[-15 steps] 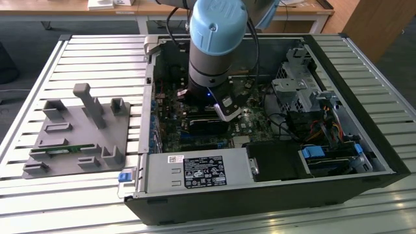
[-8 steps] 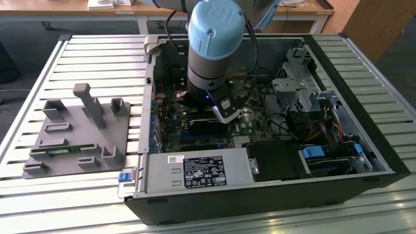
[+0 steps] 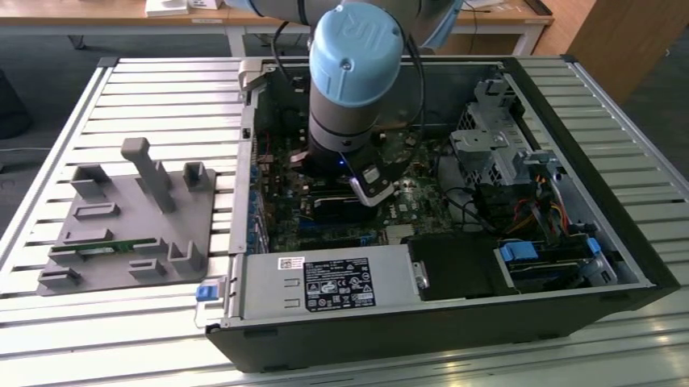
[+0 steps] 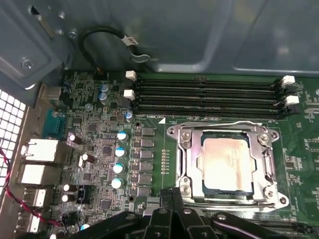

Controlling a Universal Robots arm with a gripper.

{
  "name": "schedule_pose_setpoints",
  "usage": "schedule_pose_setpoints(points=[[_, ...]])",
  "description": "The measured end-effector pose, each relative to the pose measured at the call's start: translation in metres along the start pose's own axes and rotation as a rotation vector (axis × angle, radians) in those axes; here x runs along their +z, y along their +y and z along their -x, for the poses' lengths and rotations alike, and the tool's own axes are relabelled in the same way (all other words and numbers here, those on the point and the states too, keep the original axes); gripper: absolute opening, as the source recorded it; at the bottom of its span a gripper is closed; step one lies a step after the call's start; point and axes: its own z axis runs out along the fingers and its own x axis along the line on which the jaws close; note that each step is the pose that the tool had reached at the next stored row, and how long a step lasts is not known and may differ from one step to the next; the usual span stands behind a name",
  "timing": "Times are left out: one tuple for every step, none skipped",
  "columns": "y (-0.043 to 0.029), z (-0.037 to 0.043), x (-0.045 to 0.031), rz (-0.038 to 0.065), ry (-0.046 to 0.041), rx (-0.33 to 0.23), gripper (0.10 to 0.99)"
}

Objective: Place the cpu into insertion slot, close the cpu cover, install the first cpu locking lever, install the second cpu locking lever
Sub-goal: 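Install the second cpu locking lever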

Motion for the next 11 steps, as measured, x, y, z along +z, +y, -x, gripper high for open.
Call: schedule_pose_setpoints(points=[[-0.0003, -0.0011, 0.0008, 0.000, 0.0000, 0.000, 0.106], [-0.0003, -0.0024, 0.0014, 0.000, 0.0001, 0.000, 0.106], [-0.0002, -0.0031, 0.0018, 0.000, 0.0002, 0.000, 0.106], [0.0001, -0.0033, 0.0021, 0.000, 0.0004, 0.000, 0.106], [0.0002, -0.0033, 0.0022, 0.000, 0.0005, 0.000, 0.106], [0.0002, -0.0033, 0.0023, 0.000, 0.0004, 0.000, 0.106], [0.0002, -0.0033, 0.0024, 0.000, 0.0003, 0.000, 0.106], [0.0004, -0.0032, 0.0023, 0.001, 0.0001, 0.000, 0.106], [0.0008, -0.0032, 0.0015, 0.001, -0.0006, 0.000, 0.106], [0.0014, -0.0033, -0.0003, 0.002, -0.0013, -0.001, 0.106], [0.0026, -0.0034, -0.0034, 0.002, -0.0023, -0.001, 0.106]])
